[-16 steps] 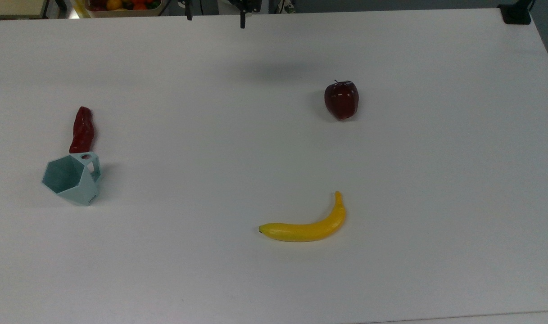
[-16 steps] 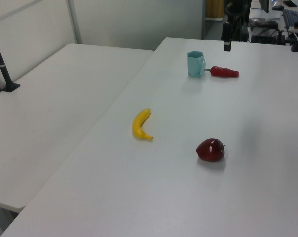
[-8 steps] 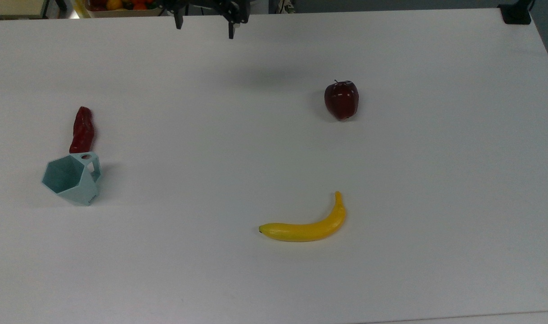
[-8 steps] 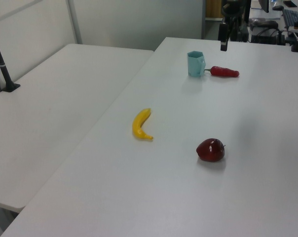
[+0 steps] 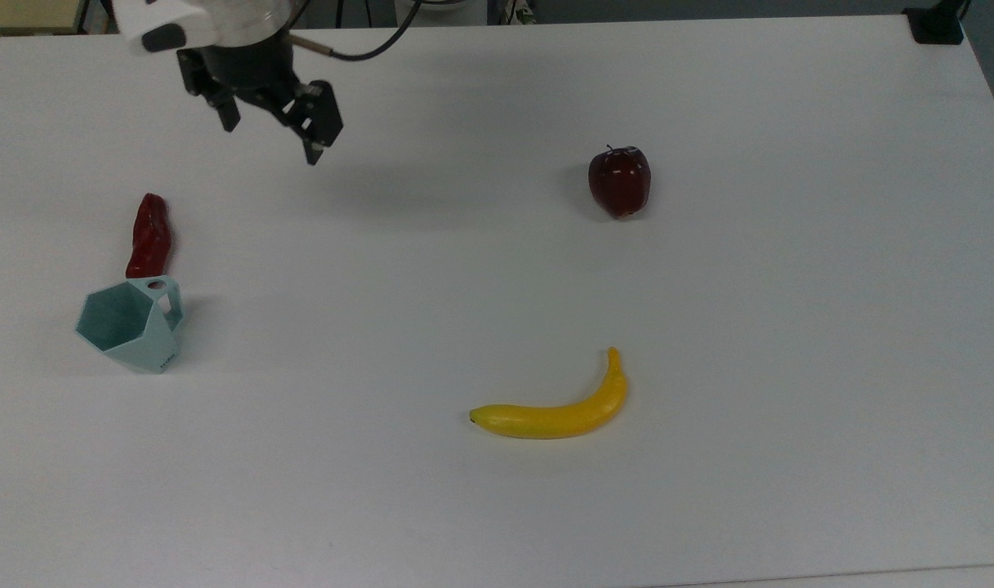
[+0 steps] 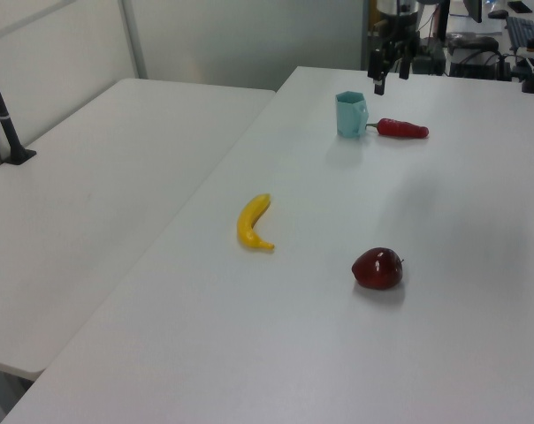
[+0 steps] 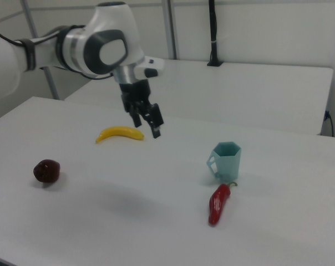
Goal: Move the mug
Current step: 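Move the gripper down to the teal hexagonal mug's rim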
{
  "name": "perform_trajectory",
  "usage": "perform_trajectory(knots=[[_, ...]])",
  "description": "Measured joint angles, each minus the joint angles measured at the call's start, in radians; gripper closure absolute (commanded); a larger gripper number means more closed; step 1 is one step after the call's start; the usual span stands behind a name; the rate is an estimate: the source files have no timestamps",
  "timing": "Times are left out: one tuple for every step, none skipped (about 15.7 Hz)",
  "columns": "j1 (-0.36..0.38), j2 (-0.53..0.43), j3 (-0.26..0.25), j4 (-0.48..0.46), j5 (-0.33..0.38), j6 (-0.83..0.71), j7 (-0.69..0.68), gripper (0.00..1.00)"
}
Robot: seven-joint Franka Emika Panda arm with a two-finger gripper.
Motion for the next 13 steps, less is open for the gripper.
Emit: perform_trajectory(knots=[[-0.02, 0.023, 0.0, 0.009, 0.0, 0.031, 0.001, 0.0], [-0.039, 0.044, -0.001, 0.013, 0.0, 0.062, 0.002, 0.0], [-0.056, 0.063, -0.001, 0.014, 0.0, 0.089, 0.003, 0.0], [-0.07, 0.083, -0.001, 0.014, 0.0, 0.117, 0.008, 0.0], [-0.081, 0.104, -0.001, 0.014, 0.0, 0.148, 0.024, 0.01], [-0.093, 0.125, -0.001, 0.015, 0.0, 0.184, 0.046, 0.02], [-0.104, 0.144, -0.001, 0.015, 0.0, 0.221, 0.07, 0.03], [-0.115, 0.163, -0.002, 0.015, -0.001, 0.257, 0.085, 0.04], [-0.125, 0.181, -0.002, 0.015, -0.001, 0.289, 0.095, 0.07], [-0.133, 0.195, -0.002, 0.015, -0.001, 0.316, 0.099, 0.08], [-0.141, 0.21, -0.002, 0.015, -0.001, 0.344, 0.102, 0.09], [-0.148, 0.224, -0.002, 0.015, -0.001, 0.374, 0.104, 0.1], [-0.156, 0.237, -0.002, 0.015, -0.001, 0.407, 0.106, 0.11]])
